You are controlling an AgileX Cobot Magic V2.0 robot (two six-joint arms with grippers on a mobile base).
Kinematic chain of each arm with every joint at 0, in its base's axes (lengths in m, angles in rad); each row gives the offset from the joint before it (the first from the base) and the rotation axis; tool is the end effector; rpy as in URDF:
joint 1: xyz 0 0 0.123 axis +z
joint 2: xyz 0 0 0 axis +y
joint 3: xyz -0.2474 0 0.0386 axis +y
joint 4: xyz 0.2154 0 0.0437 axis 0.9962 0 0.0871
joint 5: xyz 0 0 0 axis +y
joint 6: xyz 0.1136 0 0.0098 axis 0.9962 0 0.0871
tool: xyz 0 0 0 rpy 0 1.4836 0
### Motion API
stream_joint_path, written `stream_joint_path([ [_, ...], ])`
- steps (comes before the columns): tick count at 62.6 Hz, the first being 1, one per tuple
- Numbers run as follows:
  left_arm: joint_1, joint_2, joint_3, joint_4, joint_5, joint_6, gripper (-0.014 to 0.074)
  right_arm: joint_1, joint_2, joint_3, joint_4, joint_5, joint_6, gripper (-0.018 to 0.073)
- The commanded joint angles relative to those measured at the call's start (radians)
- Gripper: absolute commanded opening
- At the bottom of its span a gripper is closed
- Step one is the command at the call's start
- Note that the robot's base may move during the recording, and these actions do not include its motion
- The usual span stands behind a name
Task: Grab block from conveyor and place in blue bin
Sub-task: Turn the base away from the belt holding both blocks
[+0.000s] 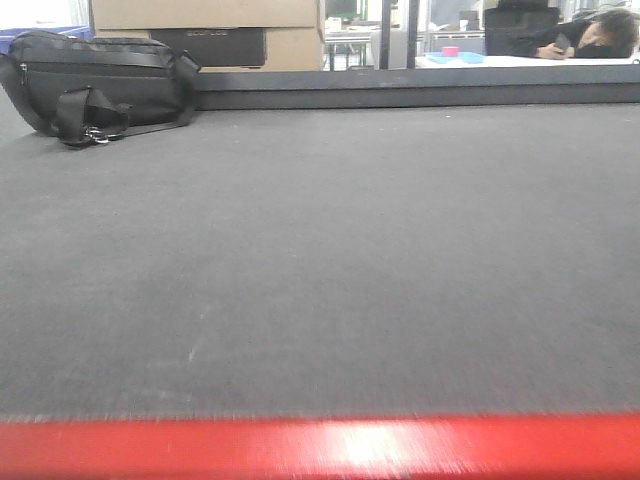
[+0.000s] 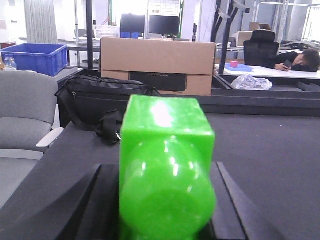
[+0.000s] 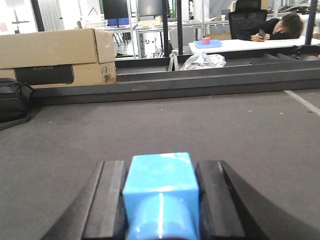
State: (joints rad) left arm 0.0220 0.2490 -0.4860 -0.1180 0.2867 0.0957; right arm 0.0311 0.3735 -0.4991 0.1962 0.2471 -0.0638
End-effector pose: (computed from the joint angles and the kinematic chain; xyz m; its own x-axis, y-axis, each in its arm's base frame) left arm 0.0828 -0.0020 0.3188 0.0392 -0.0167 -0.9991 0.0120 0.9998 -0.0162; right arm 0.1056 0.0087 0.3160 -0.0394 0.1249 -0.9914 -0.0743 0.9890 0.1276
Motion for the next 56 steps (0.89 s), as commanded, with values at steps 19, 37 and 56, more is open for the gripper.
stream_joint_path([
  [19,0.005,-0.005,-0.001,-0.006,-0.017,-0.003,-0.0111,0.000,-0.005,-0.010,-0.012,-0.023,-0.006,-0.0154],
  [37,0.005,-0.005,-0.001,-0.006,-0.021,-0.003,-0.0111,0.000,-0.005,-0.010,-0.012,-0.023,-0.006,-0.0154],
  [56,0.005,-0.005,-0.001,-0.006,-0.021,-0.003,-0.0111,0.000,-0.005,-0.010,-0.012,-0.023,-0.006,-0.0154],
])
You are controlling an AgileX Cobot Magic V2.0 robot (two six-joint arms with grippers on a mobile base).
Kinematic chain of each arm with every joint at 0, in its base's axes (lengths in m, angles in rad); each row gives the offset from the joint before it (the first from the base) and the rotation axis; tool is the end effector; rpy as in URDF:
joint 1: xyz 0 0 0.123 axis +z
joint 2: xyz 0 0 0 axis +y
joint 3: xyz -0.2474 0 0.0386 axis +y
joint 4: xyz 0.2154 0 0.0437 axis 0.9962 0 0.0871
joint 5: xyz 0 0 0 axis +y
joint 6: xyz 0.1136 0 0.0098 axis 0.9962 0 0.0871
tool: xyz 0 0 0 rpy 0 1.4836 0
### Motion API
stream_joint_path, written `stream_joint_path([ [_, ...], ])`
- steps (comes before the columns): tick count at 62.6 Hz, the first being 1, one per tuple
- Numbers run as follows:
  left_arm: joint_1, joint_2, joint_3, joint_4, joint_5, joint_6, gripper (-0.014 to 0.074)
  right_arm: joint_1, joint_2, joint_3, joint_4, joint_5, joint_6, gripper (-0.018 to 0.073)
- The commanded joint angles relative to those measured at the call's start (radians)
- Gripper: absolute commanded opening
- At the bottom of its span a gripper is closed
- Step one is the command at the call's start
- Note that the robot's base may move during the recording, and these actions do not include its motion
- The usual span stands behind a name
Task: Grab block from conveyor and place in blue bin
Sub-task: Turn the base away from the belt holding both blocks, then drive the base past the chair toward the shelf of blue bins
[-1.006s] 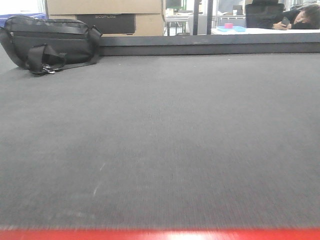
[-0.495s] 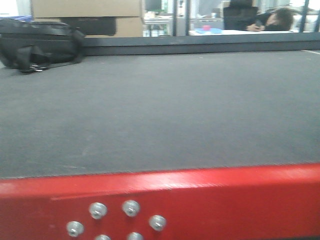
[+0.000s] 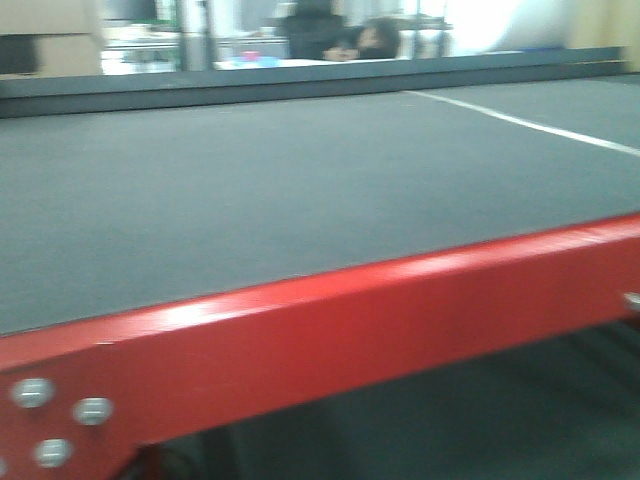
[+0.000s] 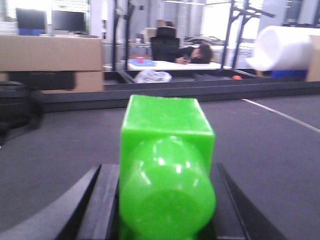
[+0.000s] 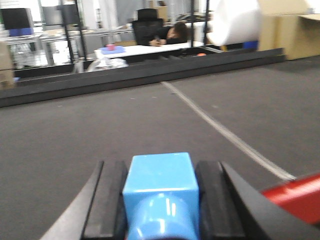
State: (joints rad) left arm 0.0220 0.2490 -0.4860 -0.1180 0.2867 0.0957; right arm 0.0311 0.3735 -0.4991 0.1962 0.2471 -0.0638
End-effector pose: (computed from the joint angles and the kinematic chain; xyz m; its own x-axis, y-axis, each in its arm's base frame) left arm 0.0828 -0.0020 0.3188 0.0392 -0.0167 -0.9991 0.0120 0.9998 -0.0162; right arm 0.1056 0.0087 0.3160 -0.0394 0.1249 -0.9914 -0.0743 0.9890 0.1276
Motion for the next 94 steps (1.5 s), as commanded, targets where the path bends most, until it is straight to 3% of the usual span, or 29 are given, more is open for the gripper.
stream_joint_path([
  [1,0.005,-0.005,-0.001,-0.006,-0.021,-0.003,-0.0111,0.000,-0.005,-0.010,-0.012,-0.023,-0.006,-0.0154],
  [94,0.005,-0.005,-0.001,-0.006,-0.021,-0.003,-0.0111,0.000,-0.005,-0.010,-0.012,-0.023,-0.006,-0.0154],
])
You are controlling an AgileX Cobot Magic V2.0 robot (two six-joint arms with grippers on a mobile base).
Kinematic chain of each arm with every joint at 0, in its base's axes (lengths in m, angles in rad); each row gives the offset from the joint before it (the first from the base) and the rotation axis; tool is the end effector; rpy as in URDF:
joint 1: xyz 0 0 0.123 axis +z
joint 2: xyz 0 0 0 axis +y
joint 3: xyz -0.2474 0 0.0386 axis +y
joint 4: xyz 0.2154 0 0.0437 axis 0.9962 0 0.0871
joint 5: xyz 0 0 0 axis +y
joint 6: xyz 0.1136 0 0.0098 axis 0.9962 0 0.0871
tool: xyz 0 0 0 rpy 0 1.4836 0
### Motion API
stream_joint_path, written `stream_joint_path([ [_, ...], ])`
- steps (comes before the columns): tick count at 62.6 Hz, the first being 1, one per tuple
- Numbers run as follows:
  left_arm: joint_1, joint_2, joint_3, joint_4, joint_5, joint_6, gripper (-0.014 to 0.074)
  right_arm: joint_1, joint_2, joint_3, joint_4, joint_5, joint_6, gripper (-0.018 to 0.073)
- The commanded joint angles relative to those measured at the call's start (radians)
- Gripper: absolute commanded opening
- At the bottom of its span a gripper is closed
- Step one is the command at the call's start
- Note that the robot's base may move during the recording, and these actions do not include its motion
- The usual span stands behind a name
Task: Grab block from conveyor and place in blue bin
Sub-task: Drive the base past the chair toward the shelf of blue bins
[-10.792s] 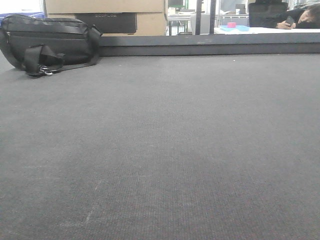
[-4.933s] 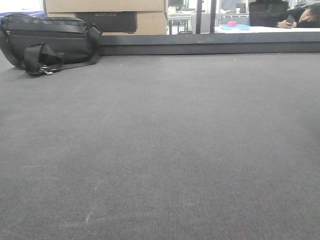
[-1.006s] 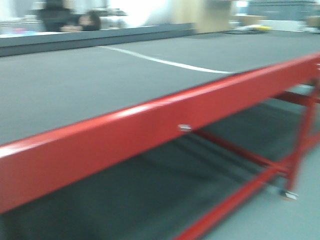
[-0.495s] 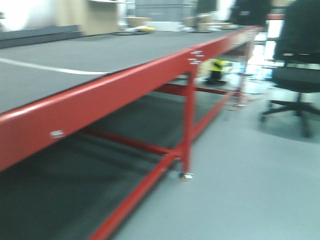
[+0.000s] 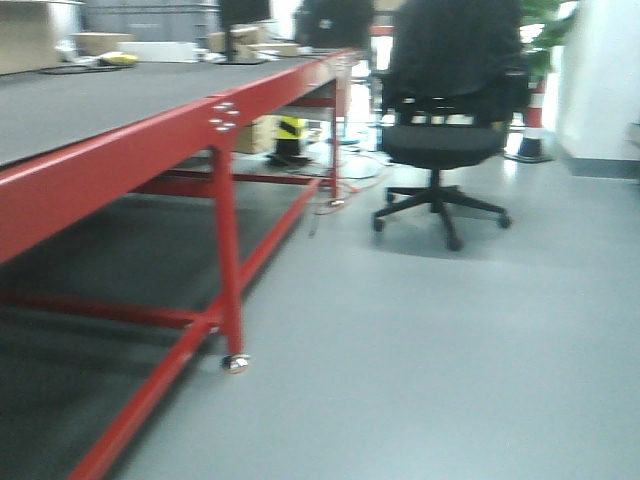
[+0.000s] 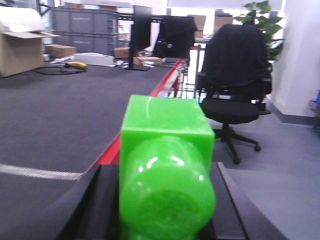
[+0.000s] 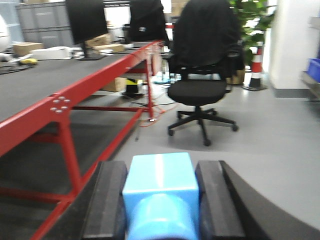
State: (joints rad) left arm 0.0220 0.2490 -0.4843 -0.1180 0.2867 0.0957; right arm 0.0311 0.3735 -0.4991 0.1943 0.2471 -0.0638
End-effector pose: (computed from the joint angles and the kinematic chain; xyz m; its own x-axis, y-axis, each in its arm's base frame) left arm 0.0830 -0.0020 0.3183 0.0375 -0.0167 -0.9992 0.0119 0.9998 -0.0163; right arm 0.1056 0.0087 0.3160 -0.0393 0.1231 -0.9916 -0.0739 0.9893 0.1258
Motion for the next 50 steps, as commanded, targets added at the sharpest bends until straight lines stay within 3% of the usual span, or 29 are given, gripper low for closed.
stream_joint_path([
  [1,0.005,-0.005,-0.002,-0.006,-0.021,-0.003,-0.0111,0.000,-0.005,-0.010,-0.011,-0.023,-0.006,-0.0154],
  [50,0.005,-0.005,-0.002,-0.006,-0.021,-0.003,-0.0111,0.000,-0.005,-0.010,-0.011,-0.023,-0.006,-0.0154],
])
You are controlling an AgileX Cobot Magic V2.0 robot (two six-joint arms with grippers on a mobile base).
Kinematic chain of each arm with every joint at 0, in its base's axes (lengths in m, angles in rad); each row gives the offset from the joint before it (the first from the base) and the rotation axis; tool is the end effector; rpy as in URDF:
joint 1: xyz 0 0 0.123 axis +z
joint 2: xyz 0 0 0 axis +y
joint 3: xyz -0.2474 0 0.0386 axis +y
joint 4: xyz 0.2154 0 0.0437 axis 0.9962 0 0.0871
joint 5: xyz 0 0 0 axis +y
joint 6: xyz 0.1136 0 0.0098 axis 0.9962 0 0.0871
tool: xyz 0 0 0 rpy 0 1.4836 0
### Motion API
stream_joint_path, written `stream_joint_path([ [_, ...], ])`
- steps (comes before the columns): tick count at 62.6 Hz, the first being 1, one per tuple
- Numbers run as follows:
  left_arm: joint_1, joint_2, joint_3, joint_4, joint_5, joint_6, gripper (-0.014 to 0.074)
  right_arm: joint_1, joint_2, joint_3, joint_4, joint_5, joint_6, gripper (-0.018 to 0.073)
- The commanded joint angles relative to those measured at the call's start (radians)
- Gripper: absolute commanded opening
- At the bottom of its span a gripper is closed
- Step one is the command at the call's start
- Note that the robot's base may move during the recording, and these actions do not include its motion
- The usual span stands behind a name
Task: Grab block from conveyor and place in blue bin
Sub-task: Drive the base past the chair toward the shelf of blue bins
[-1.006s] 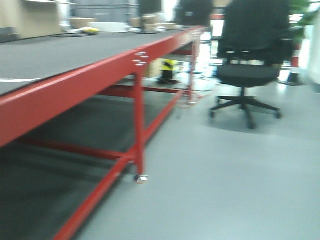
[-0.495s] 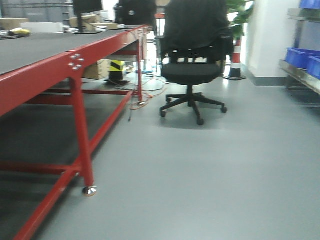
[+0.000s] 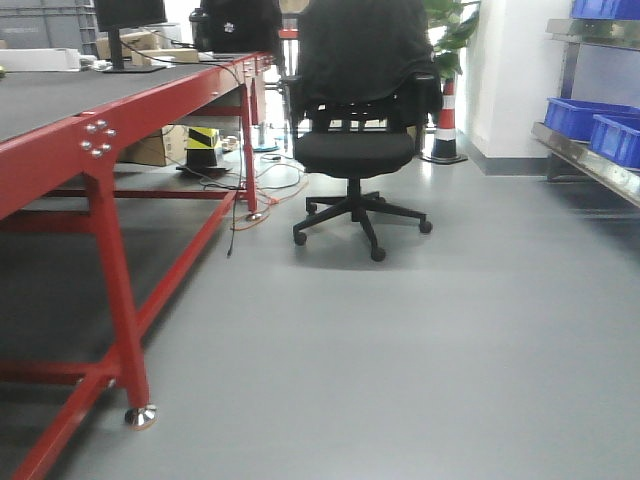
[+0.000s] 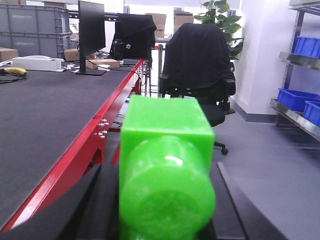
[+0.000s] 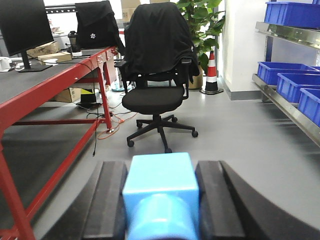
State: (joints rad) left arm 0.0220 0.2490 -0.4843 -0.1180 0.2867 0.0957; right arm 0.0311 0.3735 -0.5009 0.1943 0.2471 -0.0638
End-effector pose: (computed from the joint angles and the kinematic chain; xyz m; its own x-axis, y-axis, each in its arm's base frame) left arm 0.0830 -0.0020 0.3183 0.0375 -0.0167 -0.9992 0.0119 0.9998 -0.0163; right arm 0.1055 0.0087 0.3166 -0.0375 0.1232 -0.9917 -0.0742 0.9893 0.1257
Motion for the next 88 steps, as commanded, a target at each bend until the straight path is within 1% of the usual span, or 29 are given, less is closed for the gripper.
stream_joint_path([
  [1,0.005,-0.005,-0.002,-0.006,-0.021,-0.003,-0.0111,0.000,-0.005,-0.008,-0.011,-0.023,-0.006,-0.0154],
  [88,0.005,-0.005,-0.002,-0.006,-0.021,-0.003,-0.0111,0.000,-0.005,-0.008,-0.011,-0.023,-0.006,-0.0154],
])
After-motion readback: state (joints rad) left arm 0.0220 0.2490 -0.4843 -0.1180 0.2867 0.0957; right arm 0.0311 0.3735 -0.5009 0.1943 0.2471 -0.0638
